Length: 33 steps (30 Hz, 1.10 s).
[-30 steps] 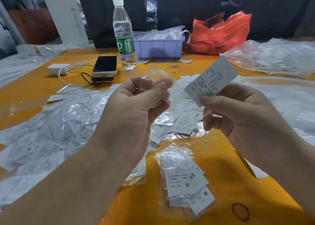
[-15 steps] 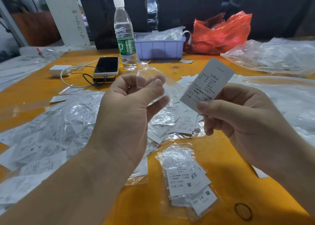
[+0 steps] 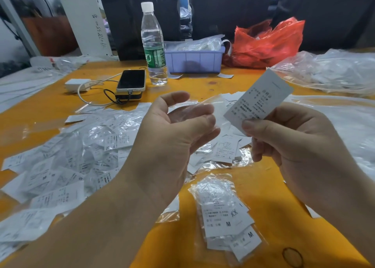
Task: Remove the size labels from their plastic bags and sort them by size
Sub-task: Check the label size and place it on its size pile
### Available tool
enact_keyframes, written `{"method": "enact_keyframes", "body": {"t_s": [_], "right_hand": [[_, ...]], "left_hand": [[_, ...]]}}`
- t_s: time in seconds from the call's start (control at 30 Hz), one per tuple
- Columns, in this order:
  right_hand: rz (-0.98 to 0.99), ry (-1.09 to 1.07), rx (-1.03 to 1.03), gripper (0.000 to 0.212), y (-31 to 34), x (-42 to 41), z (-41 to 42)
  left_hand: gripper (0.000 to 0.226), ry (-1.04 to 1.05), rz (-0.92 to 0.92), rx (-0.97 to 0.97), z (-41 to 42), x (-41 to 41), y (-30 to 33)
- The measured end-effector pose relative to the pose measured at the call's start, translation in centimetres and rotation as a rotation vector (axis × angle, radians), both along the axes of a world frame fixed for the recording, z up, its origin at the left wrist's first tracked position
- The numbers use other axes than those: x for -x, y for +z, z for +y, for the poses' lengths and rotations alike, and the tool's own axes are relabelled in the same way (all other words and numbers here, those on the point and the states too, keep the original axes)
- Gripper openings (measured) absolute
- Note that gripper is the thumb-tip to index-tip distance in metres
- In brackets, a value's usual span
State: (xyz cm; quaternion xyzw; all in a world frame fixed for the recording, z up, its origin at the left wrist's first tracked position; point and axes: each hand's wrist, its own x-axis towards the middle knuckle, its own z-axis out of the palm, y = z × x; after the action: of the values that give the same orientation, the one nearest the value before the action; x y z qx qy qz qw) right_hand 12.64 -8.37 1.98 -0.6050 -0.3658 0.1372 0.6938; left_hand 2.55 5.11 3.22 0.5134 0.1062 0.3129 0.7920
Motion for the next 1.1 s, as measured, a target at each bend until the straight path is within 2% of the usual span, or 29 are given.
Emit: {"method": "enact_keyframes", "body": {"t_s": [0.3,1.1], "right_hand": [[0.014,-0.027,-0.002,0.015,0.15,-0.21,-0.2],[0.019,0.074,0.069,0.017,-0.29,-0.23,0.09]], "left_hand": [[0.05,0.018,-0.045,0.02,0.82,0.23,0.29],[0.064,-0.151,0.091,-0.21,0.15,0.11,-0.33]]}}
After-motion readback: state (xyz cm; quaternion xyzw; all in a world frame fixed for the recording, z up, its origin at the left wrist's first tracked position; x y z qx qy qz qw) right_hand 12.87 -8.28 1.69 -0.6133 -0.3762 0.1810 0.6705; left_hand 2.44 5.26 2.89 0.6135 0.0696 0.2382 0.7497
